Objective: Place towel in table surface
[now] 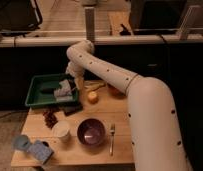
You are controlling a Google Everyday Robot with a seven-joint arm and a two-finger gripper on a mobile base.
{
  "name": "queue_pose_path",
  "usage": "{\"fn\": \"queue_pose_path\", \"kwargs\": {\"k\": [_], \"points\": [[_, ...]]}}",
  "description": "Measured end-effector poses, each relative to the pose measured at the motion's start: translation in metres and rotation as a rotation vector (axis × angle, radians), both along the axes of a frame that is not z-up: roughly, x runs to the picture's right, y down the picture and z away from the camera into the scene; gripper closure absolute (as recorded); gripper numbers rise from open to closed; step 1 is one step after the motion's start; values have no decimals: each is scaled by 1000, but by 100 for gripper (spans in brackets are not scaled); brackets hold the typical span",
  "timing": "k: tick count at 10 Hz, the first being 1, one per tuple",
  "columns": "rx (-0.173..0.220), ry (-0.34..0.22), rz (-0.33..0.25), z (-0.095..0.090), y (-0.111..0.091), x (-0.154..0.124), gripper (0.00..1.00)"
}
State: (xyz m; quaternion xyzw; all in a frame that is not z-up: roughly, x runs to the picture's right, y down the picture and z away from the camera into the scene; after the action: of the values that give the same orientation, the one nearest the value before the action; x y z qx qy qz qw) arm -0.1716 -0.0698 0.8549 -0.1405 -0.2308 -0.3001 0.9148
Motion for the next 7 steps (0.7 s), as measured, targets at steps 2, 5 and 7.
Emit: {"fn": "queue_pose_path", "kwargs": {"k": [2, 5, 7], "points": [[17, -44, -71, 14, 5, -24, 20], [31, -94, -169, 32, 17, -51, 20], [38, -121, -219, 38, 23, -56, 20]]}}
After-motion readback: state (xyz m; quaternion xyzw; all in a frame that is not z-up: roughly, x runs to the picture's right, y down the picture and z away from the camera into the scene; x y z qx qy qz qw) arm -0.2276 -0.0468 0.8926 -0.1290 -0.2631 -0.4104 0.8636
